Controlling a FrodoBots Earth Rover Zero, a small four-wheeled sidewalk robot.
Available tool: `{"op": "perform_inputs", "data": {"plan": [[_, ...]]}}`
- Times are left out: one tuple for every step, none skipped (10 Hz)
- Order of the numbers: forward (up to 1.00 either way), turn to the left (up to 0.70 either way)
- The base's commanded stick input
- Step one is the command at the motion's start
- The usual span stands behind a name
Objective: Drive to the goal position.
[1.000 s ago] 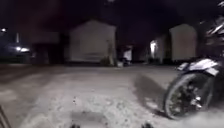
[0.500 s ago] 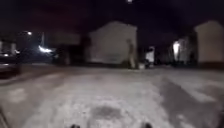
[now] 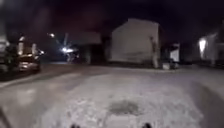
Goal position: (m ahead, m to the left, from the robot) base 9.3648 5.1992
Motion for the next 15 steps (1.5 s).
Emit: {"op": "perform_inputs", "data": {"plan": [[0.85, 0.34], [0.85, 0.34], [0.85, 0.34], [0.85, 0.00], [0.85, 0.00], [0.85, 0.00], [0.85, 0.00], [0.85, 0.00], [0.85, 0.00], [0.85, 0.00], [0.85, 0.00], [0.85, 0.00], [0.85, 0.00], [0.85, 0.00], [0.85, 0.00]]}}
